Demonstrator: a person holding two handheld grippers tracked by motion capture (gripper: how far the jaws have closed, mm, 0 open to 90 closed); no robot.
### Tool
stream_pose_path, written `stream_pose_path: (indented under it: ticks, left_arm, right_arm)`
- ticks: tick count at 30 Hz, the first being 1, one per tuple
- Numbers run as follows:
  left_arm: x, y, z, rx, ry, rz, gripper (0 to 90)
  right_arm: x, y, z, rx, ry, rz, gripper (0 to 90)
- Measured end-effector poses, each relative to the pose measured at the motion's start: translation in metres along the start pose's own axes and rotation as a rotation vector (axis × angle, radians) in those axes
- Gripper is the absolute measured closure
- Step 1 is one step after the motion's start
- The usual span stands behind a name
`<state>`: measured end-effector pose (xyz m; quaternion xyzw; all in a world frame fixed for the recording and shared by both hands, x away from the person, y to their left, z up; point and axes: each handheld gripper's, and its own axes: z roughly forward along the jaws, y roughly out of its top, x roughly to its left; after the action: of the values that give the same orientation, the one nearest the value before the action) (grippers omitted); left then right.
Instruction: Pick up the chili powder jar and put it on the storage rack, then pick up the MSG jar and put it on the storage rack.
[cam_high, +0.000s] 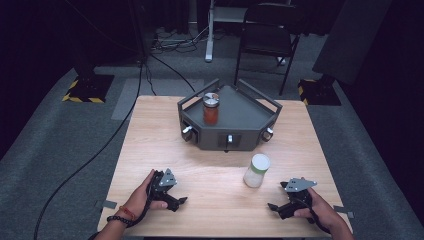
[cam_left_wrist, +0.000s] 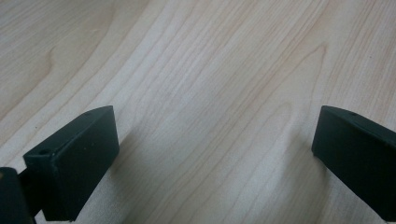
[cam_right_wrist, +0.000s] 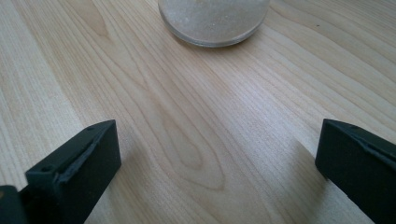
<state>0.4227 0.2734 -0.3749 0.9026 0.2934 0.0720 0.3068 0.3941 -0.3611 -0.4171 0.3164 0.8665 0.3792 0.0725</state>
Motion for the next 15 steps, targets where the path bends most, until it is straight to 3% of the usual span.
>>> stream_pose_path:
  ticks: [15]
  left_arm:
    - [0.004, -0.0013, -0.0012, 0.0, -0.005, 0.004, 0.1]
  right_arm:
    - [-0.0002, 0.0001, 0.0, 0.0, 0.0, -0.001, 0.0]
